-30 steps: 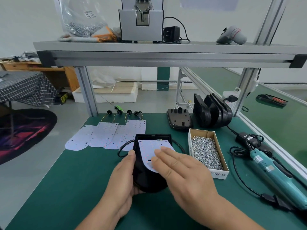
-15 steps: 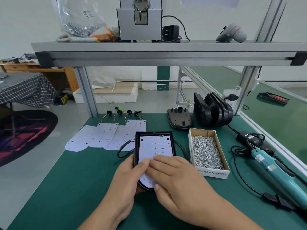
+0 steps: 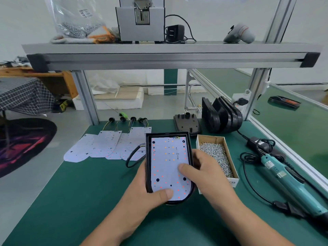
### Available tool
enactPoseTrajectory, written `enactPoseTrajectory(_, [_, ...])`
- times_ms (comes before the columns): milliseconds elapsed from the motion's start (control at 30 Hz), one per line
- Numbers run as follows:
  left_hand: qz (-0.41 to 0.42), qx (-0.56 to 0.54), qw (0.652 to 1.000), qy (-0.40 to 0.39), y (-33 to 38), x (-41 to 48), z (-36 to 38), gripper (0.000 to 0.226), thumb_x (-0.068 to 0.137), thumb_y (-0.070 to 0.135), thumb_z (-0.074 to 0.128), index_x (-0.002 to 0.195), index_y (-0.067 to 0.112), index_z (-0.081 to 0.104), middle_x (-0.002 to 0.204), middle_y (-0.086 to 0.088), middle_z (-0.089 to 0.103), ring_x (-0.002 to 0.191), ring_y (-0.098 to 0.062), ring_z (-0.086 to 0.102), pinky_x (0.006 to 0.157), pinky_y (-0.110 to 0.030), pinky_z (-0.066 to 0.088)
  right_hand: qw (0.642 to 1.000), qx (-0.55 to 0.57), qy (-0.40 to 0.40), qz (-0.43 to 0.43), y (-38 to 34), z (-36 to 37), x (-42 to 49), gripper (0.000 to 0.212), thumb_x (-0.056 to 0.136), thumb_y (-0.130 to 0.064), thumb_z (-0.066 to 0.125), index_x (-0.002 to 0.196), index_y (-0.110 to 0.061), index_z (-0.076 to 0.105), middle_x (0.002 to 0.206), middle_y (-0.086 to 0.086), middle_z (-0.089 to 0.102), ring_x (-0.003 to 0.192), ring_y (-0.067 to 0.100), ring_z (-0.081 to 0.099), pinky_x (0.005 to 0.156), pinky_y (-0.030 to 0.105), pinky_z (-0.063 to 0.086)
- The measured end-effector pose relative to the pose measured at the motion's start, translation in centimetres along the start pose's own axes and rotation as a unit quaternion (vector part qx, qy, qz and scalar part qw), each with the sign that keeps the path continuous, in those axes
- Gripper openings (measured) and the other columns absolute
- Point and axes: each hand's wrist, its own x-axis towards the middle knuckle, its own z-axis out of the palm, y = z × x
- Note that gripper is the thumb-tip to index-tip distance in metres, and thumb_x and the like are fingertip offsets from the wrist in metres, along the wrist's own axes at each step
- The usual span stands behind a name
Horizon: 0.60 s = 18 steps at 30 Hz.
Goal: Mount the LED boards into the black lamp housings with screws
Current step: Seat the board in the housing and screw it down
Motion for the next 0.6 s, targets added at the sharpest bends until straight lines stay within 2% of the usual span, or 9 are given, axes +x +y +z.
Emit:
enactPoseTrajectory(133, [0.008,0.020,0.999,0.042,-0.41,0.15,0.27,0.086,0.085,0.001,0.076,0.157,0.030,0.042,0.149,-0.002,0.064,0.135,-0.027,0.064,0.105,-0.036,0.056,1.000,-0.023,-0.003,-0.011,0.34,-0.02,0.18,0.032,0.080,-0.037,0.070,0.110,-0.027,0.069,0.104,-0.007,0.078,0.095,0.019,0.075,0.087,0.054,0.061])
enactPoseTrajectory(200, [0.009,0.019,0.997,0.081,-0.53,0.18,0.30,0.081,0.084,0.005,0.076,0.155,0.031,0.046,0.146,-0.001,0.067,0.133,-0.026,0.065,0.107,-0.042,0.057,0.998,-0.002,-0.057,-0.006,0.46,-0.24,0.24,0.039,0.082,-0.035,0.074,0.120,-0.031,0.066,0.110,-0.007,0.078,0.099,0.020,0.075,0.087,0.051,0.062])
enactPoseTrajectory(233, [0.010,0.016,0.994,0.108,-0.55,0.22,0.18,0.078,0.084,0.007,0.076,0.153,0.030,0.049,0.144,-0.001,0.068,0.132,-0.025,0.066,0.109,-0.047,0.055,0.996,0.005,-0.094,0.004,0.44,-0.29,0.16,0.044,0.080,-0.034,0.077,0.122,-0.032,0.064,0.111,-0.006,0.078,0.097,0.021,0.075,0.081,0.048,0.063])
enactPoseTrajectory(300, [0.015,0.019,0.989,0.143,-0.49,0.31,-0.16,0.073,0.084,0.010,0.074,0.150,0.030,0.051,0.141,0.001,0.070,0.130,-0.024,0.066,0.111,-0.054,0.051,0.990,-0.026,-0.135,0.007,0.45,-0.14,-0.04,0.048,0.077,-0.031,0.079,0.122,-0.031,0.062,0.107,-0.004,0.077,0.087,0.022,0.073,0.069,0.038,0.061])
enactPoseTrajectory(400, [0.015,0.054,0.986,0.158,-0.52,0.36,0.04,0.071,0.083,0.013,0.072,0.147,0.036,0.052,0.138,0.009,0.071,0.127,-0.015,0.067,0.110,-0.049,0.052,0.990,-0.099,-0.097,-0.008,0.58,0.17,-0.03,0.032,0.082,-0.027,0.073,0.111,-0.031,0.061,0.091,-0.004,0.075,0.062,0.015,0.067,0.057,0.029,0.056])
enactPoseTrajectory(467, [0.009,0.058,0.985,0.162,-0.68,0.36,0.33,0.070,0.082,0.014,0.070,0.145,0.038,0.053,0.135,0.013,0.072,0.125,-0.013,0.069,0.108,-0.048,0.053,0.990,-0.114,-0.086,-0.009,0.61,0.24,0.01,0.025,0.085,-0.024,0.070,0.107,-0.029,0.061,0.087,-0.002,0.074,0.054,0.010,0.063,0.053,0.026,0.053])
enactPoseTrajectory(533, [0.003,0.045,0.986,0.163,-0.76,0.34,0.33,0.071,0.080,0.014,0.071,0.144,0.039,0.054,0.133,0.012,0.073,0.123,-0.014,0.069,0.106,-0.047,0.054,0.992,-0.094,-0.090,-0.002,0.58,0.23,0.03,0.023,0.087,-0.025,0.071,0.108,-0.027,0.062,0.094,-0.002,0.075,0.062,0.011,0.069,0.060,0.028,0.058])
enactPoseTrajectory(600, [-0.005,0.030,0.988,0.153,-0.86,0.27,0.07,0.072,0.078,0.012,0.071,0.144,0.038,0.054,0.133,0.010,0.073,0.123,-0.016,0.070,0.104,-0.045,0.054,0.997,-0.046,-0.065,0.003,0.29,0.25,-0.06,0.028,0.086,-0.033,0.073,0.112,-0.026,0.065,0.104,-0.004,0.077,0.086,0.014,0.075,0.079,0.039,0.064])
